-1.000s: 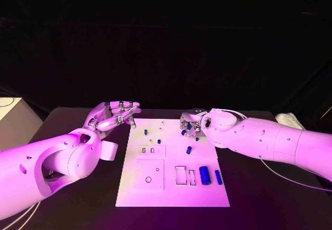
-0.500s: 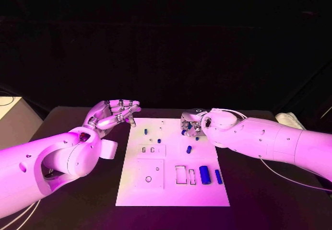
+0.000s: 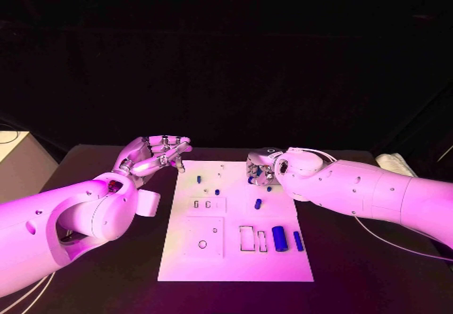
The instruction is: Assemble the parts on the task board
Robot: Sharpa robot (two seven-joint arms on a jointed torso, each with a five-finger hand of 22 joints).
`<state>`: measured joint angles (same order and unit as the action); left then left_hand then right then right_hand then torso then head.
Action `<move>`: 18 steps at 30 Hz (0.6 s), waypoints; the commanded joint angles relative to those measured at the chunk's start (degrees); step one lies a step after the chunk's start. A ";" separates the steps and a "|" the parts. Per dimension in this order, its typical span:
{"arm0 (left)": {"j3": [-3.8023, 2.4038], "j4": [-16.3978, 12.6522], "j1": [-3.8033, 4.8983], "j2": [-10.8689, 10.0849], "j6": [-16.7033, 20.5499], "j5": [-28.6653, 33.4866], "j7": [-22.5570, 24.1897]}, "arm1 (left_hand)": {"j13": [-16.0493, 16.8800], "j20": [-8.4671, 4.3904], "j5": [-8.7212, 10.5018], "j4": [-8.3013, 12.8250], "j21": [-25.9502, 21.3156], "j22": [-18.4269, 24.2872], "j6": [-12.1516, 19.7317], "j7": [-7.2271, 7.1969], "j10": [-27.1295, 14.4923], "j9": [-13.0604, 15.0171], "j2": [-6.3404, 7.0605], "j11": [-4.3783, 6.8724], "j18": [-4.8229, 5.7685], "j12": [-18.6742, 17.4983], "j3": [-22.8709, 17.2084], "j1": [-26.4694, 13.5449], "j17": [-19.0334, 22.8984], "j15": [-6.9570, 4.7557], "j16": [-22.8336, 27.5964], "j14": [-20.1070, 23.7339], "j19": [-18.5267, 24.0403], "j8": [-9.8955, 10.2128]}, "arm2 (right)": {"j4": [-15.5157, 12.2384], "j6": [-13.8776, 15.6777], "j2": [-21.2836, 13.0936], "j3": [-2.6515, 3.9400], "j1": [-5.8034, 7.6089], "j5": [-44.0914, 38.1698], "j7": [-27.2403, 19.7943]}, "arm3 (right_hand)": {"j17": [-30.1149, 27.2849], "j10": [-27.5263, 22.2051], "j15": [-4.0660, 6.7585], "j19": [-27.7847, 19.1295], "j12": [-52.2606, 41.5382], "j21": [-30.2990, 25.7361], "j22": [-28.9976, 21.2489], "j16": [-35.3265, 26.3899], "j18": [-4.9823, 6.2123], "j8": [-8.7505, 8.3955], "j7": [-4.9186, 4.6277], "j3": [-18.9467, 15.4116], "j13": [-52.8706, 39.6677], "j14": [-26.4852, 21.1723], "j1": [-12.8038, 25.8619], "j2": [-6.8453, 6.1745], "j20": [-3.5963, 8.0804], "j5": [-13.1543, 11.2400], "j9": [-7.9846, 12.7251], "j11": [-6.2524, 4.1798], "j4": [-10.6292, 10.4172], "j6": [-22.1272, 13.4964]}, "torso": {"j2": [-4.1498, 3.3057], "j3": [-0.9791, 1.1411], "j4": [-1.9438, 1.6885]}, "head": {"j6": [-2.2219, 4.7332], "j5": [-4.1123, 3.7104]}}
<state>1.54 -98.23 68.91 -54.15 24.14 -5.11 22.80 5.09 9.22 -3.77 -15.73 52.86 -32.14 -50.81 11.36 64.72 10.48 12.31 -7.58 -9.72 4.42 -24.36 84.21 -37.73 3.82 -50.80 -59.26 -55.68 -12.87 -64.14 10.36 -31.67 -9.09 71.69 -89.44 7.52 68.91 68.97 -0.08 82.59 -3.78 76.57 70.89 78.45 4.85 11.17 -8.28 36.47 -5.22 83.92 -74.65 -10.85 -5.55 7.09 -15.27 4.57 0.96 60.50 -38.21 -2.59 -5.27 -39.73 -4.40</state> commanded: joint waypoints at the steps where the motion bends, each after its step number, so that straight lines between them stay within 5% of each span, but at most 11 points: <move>1: -0.05 0.00 0.13 0.13 -1.04 0.16 0.17 | 0.08 -0.16 0.20 0.10 0.19 -0.05 -0.06 0.17 0.25 0.07 -0.14 -0.11 -0.78 -0.05 -0.32 -0.25 -0.05 -0.20 -0.36 -0.40 0.40 0.10 | -0.34 1.72 0.03 -0.04 -0.08 -0.25 -0.08 | -0.08 0.68 0.33 0.37 -0.05 0.54 0.55 0.37 -1.04 0.43 0.10 0.32 -0.09 2.17 -0.52 0.05 0.05 0.22 -0.18 -0.05 0.11 0.59 | 0.02 -0.02 0.05 | -0.08 0.07; 11: -0.05 0.12 0.13 0.19 -1.12 0.20 0.04 | 0.09 -0.16 0.21 0.14 0.31 -0.12 -0.05 0.16 0.24 0.08 -0.19 -0.11 -0.78 -0.06 -0.40 -0.19 -0.05 -0.20 -0.40 -0.38 0.46 0.10 | -0.62 4.60 0.46 -0.04 -0.10 -0.26 1.40 | -0.56 0.30 0.23 0.19 0.27 0.41 0.43 0.25 -1.00 0.58 0.00 0.24 0.07 2.05 0.53 -0.83 0.01 0.15 -0.58 0.11 -0.01 0.46 | 0.11 -0.13 -0.08 | -0.05 0.08; 18: -0.05 0.28 0.14 0.09 -1.10 0.23 0.01 | 0.09 -0.16 0.21 0.14 0.31 -0.12 -0.05 0.16 0.24 0.08 -0.19 -0.11 -0.78 -0.06 -0.40 -0.19 -0.05 -0.20 -0.40 -0.38 0.46 0.10 | -1.91 9.59 0.23 0.03 -0.04 -0.70 2.53 | -0.58 1.18 0.40 0.50 -0.09 1.09 1.44 0.40 -1.16 1.26 0.25 0.94 -0.01 2.05 0.20 -0.53 0.06 0.19 -1.22 -0.19 0.45 1.25 | 0.12 -0.11 0.09 | 0.16 0.41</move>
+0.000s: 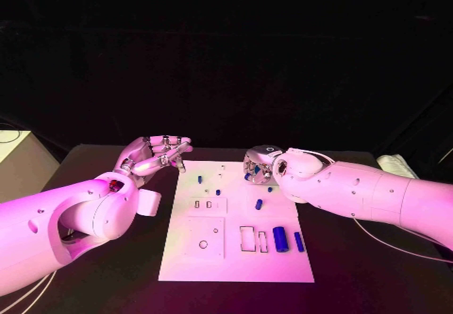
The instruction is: Assemble the parts on the task board
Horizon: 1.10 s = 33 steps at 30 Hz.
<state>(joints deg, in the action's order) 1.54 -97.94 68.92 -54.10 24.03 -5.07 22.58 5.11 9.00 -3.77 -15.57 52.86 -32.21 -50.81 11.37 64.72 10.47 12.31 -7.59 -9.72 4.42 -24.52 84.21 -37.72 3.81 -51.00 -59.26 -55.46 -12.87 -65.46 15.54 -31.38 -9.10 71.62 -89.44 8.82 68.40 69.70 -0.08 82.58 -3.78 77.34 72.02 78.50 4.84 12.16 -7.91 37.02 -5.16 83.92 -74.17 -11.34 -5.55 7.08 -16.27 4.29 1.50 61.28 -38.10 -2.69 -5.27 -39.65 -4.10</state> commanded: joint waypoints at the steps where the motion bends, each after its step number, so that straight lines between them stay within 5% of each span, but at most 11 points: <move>1: -0.06 0.00 0.12 0.02 -0.99 0.19 0.23 | 0.07 0.06 0.21 -0.02 0.31 -0.05 -0.05 0.16 0.24 0.09 -0.19 -0.11 -0.78 -0.06 -0.25 -0.19 -0.06 -0.20 -0.20 -0.38 0.25 0.10 | -0.80 5.07 -0.08 0.07 0.08 -0.72 1.38 | -0.07 0.52 0.42 0.62 -0.09 0.53 0.62 0.36 -1.21 0.30 -0.14 0.42 -0.07 2.05 -0.23 -0.02 0.07 0.19 -0.27 0.10 -0.10 0.51 | -0.04 0.01 0.07 | 0.20 0.17; 17: -0.06 -0.16 0.16 -0.06 -1.01 0.19 0.28 | 0.09 0.09 0.26 -0.12 0.60 -0.24 -0.02 0.22 0.20 0.13 -0.17 -0.16 -0.77 -0.06 -0.25 -0.42 -0.05 -0.16 -0.30 -0.31 0.45 0.11 | -0.29 12.72 3.38 0.38 0.65 -5.48 5.19 | -0.12 1.20 0.49 1.23 -0.12 1.66 2.22 0.48 -1.53 0.68 -0.04 0.34 -0.14 2.08 0.57 -0.10 0.14 0.11 -0.74 -0.02 -0.39 0.86 | -0.32 -0.06 -0.39 | 0.37 0.12; 27: -0.06 -0.50 0.59 -0.24 -1.03 0.17 0.26 | 0.10 0.10 0.27 -0.14 0.66 -0.29 -0.02 0.21 0.20 0.15 -0.15 -0.16 -0.77 -0.05 -0.24 -0.48 -0.04 -0.15 -0.33 -0.29 0.49 0.11 | 0.86 14.11 5.67 0.27 0.60 -14.74 7.10 | 0.15 1.64 0.63 1.81 -0.16 2.68 3.67 0.70 -1.81 0.95 0.17 0.37 -0.21 2.15 0.63 -0.22 0.24 0.12 -1.04 -0.21 -0.28 1.16 | -0.66 -0.21 -0.55 | 0.78 0.09; 33: -0.06 -0.82 0.94 -0.39 -1.04 0.15 0.22 | 0.12 0.11 0.28 -0.19 0.75 -0.34 -0.05 0.21 0.22 0.17 -0.16 -0.16 -0.77 -0.03 -0.22 -0.58 -0.04 -0.14 -0.36 -0.28 0.55 0.09 | 1.53 14.30 6.72 0.16 0.25 -17.96 8.77 | 0.17 1.83 0.69 1.89 -0.15 2.83 3.88 0.76 -1.85 1.06 0.25 0.34 -0.24 2.17 0.77 -0.32 0.29 0.11 -1.17 -0.27 -0.29 1.27 | -0.99 -0.23 -1.08 | 0.89 0.05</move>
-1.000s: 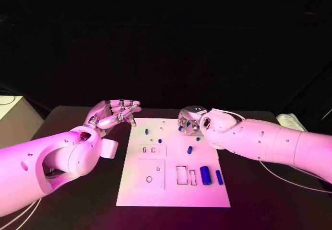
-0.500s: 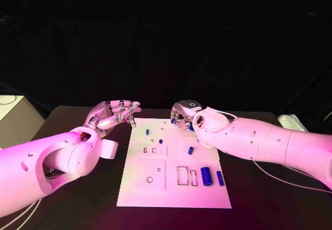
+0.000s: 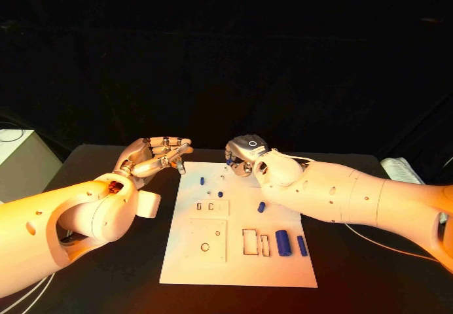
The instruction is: Assemble the parts on the task board
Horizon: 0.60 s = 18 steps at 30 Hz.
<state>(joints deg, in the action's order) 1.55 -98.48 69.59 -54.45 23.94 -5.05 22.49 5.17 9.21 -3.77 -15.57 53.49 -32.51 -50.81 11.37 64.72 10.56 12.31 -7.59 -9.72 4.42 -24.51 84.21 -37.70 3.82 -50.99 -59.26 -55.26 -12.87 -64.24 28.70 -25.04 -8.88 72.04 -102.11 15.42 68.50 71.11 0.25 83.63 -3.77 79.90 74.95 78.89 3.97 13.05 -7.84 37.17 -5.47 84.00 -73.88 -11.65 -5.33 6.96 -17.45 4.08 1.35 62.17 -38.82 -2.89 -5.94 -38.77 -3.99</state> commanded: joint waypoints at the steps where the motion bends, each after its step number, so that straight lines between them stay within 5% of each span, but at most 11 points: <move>1: -0.06 -0.31 0.33 -0.08 -0.94 0.12 0.29 | 0.05 -0.10 0.28 -0.19 0.11 -0.05 -0.05 0.21 0.22 0.07 -0.15 -0.16 -0.78 -0.03 -0.22 -0.58 -0.06 -0.14 -0.38 -0.28 0.35 0.09 | 0.39 1.14 0.48 -0.08 -0.22 -5.51 2.27 | 0.04 0.44 0.36 0.85 -0.16 0.29 0.98 0.36 -0.98 0.19 0.19 0.19 0.07 2.08 0.48 -0.01 0.07 0.23 -0.01 -0.06 -0.14 0.40 | -0.34 -0.05 -0.52 | -0.04 -0.09; 8: -0.06 -0.60 0.71 -0.40 -0.90 0.08 0.24 | 0.05 -0.10 0.28 -0.19 0.11 -0.05 -0.05 0.21 0.22 0.07 -0.15 -0.16 -0.78 -0.03 -0.22 -0.58 -0.06 -0.14 -0.38 -0.28 0.35 0.09 | 0.88 0.63 0.99 -0.15 -0.52 -6.41 2.70 | 0.11 0.54 0.38 0.93 -0.17 0.43 1.17 0.42 -1.02 0.24 0.24 0.19 0.05 2.10 0.54 -0.03 0.09 0.23 -0.07 -0.10 -0.15 0.46 | -0.78 -0.09 -1.16 | -0.30 -0.10; 18: -0.07 -0.70 1.16 -0.58 -0.87 -0.01 0.22 | 0.07 -0.09 0.28 -0.21 0.21 -0.11 -0.07 0.19 0.24 0.09 -0.16 -0.15 -0.78 -0.01 -0.22 -0.63 -0.05 -0.14 -0.43 -0.28 0.42 0.08 | 1.47 -0.33 1.22 -0.19 -0.73 -6.14 2.44 | 0.11 0.59 0.40 0.90 -0.17 0.39 1.12 0.42 -1.00 0.27 0.26 0.19 0.05 2.10 0.57 -0.06 0.11 0.23 -0.11 -0.12 -0.15 0.48 | -1.24 -0.18 -1.40 | -0.24 -0.36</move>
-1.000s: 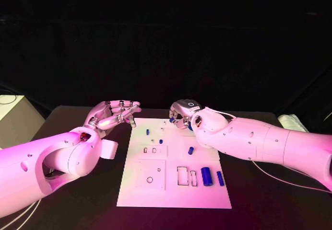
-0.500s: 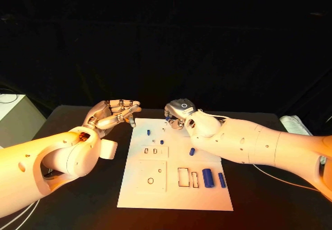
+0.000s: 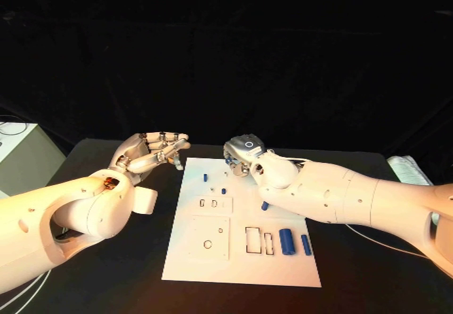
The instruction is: Assemble the parts on the task board
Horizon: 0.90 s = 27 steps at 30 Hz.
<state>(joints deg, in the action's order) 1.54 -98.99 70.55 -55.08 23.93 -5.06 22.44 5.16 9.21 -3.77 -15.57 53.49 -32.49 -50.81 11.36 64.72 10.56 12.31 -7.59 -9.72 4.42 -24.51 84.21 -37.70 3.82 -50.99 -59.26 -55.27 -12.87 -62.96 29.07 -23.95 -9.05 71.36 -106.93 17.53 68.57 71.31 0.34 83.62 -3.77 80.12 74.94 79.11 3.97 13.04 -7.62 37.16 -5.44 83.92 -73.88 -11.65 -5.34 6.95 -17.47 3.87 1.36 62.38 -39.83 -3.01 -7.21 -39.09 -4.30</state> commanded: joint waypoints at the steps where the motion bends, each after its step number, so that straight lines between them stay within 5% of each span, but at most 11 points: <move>1: -0.06 -0.18 0.24 0.06 -0.86 -0.01 0.28 | 0.07 -0.10 0.28 -0.21 0.21 -0.12 -0.07 0.19 0.24 0.10 -0.16 -0.15 -0.78 -0.01 -0.22 -0.63 -0.06 -0.14 -0.43 -0.28 0.42 0.08 | 0.31 -0.80 0.16 -0.02 -0.06 -1.20 0.29 | 0.03 0.41 0.33 0.96 -0.16 0.25 1.25 0.20 -1.03 0.30 0.05 0.18 0.01 2.18 0.63 -0.11 0.13 0.24 -0.11 0.08 -0.17 0.27 | -0.28 -0.08 -0.19 | 0.10 -0.11; 9: -0.06 0.13 0.35 0.31 -0.88 -0.06 0.26 | 0.07 -0.10 0.28 -0.21 0.21 -0.12 -0.07 0.19 0.24 0.10 -0.16 -0.15 -0.78 -0.01 -0.22 -0.63 -0.06 -0.14 -0.43 -0.28 0.42 0.08 | 1.05 -1.55 0.16 -0.03 -0.10 0.14 -0.19 | 0.02 0.44 0.35 0.94 -0.12 0.24 1.24 0.22 -1.02 0.31 0.07 0.13 0.01 2.18 0.77 -0.22 0.15 0.23 -0.16 0.07 -0.22 0.25 | -0.23 -0.36 -0.30 | -0.13 -0.27; 27: -0.05 0.19 0.38 0.26 -0.72 -0.10 0.19 | 0.09 -0.09 0.28 -0.15 0.36 -0.22 -0.06 0.16 0.21 0.13 -0.12 -0.13 -0.79 -0.02 -0.24 -0.60 -0.04 -0.15 -0.49 -0.26 0.54 0.08 | 1.79 -3.34 0.53 -0.03 -0.14 0.98 -0.29 | -0.17 0.49 0.37 0.91 -0.08 0.19 1.18 0.15 -1.01 0.34 0.10 0.12 0.01 2.15 0.89 -0.27 0.18 0.23 -0.24 0.05 -0.27 0.23 | -0.28 -0.53 -0.43 | -0.20 -0.33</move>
<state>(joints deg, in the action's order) 1.54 -98.70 70.80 -54.90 23.93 -5.09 22.35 5.21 9.00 -3.77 -15.57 53.49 -32.67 -50.81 11.36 64.72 10.60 12.31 -7.59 -9.72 4.42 -24.51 84.21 -37.69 3.81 -51.21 -59.26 -55.06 -12.87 -61.24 27.07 -23.51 -9.06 71.26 -106.06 17.50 68.45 71.31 0.33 83.61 -3.78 80.11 74.92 79.10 3.97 13.22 -7.61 37.16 -5.44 83.91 -73.59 -11.94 -5.34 6.94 -17.64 3.88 1.36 62.36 -40.06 -3.50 -7.62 -39.35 -4.65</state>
